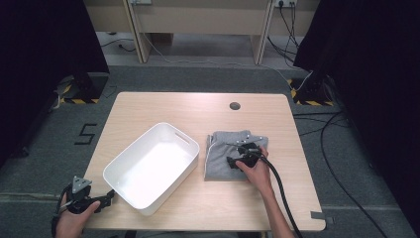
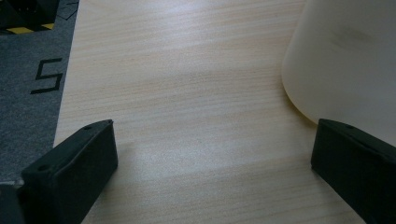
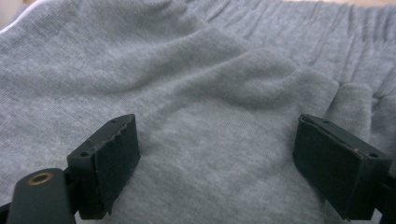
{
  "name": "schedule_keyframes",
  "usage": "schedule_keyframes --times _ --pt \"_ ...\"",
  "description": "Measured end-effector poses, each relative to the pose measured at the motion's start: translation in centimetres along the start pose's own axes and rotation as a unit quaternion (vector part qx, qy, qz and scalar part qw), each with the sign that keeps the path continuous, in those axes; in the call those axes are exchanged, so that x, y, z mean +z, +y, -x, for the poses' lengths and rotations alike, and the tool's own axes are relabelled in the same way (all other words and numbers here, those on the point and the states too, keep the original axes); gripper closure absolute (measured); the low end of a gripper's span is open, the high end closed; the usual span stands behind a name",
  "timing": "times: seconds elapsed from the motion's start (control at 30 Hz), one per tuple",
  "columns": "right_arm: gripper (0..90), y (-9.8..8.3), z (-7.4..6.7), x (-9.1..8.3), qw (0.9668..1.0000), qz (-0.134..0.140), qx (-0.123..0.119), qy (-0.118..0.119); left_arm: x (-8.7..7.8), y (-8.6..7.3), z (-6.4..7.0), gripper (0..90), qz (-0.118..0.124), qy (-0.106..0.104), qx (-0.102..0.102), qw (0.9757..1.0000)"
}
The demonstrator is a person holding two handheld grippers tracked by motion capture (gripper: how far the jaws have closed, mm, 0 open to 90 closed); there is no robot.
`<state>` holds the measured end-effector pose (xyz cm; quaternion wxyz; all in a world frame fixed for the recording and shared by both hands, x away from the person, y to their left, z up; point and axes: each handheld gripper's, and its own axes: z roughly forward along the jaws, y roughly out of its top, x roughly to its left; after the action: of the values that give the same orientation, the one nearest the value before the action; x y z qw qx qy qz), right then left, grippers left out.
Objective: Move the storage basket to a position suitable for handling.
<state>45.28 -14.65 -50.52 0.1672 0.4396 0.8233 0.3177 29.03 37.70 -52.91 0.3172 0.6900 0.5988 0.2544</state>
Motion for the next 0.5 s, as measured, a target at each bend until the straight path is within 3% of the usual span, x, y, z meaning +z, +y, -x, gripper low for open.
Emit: schedule_keyframes --times 0.23,0.5 --pt "14.7 -0.8 -0.4 -0.5 1.0000 0.003 0.007 0.006 0.0 0.0 0.0 0.0 0.000 0.000 -0.001 1.0000" --pt "14.7 -3.1 -1.7 -2.4 0.9998 0.004 -0.009 0.019 0.0 -0.1 0.0 0.0 0.001 0.000 -0.001 1.0000"
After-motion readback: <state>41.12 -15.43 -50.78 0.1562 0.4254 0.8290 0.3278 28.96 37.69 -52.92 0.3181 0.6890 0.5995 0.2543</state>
